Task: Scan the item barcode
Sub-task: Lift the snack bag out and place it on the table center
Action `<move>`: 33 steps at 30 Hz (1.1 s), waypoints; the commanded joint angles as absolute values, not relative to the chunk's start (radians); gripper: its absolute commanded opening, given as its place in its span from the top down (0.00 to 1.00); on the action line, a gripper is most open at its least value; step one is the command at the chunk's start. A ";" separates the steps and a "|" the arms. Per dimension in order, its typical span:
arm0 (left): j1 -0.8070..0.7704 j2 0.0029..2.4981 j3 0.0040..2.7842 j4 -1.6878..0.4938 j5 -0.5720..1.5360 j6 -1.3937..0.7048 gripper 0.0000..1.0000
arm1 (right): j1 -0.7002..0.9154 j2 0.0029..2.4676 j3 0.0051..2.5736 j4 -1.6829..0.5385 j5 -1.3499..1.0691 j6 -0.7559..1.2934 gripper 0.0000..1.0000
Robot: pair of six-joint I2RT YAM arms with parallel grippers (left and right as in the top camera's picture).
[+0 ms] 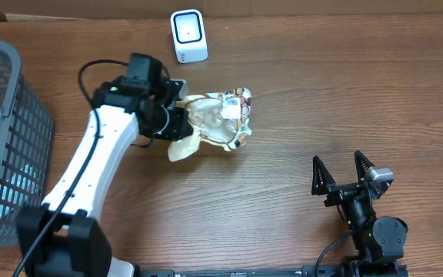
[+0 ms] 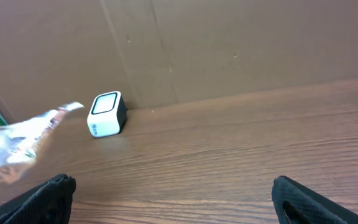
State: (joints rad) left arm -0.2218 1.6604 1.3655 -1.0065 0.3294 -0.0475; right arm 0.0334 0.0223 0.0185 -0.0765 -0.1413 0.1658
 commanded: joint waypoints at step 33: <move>-0.302 1.828 1.658 -1.140 0.302 -0.017 0.49 | 0.034 0.022 0.009 -0.073 -0.132 0.175 0.00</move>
State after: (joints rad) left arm -0.3206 1.8534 1.5070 -1.0916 0.3264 -0.0257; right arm 0.0334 0.0227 0.0185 -0.0769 -0.1413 0.1650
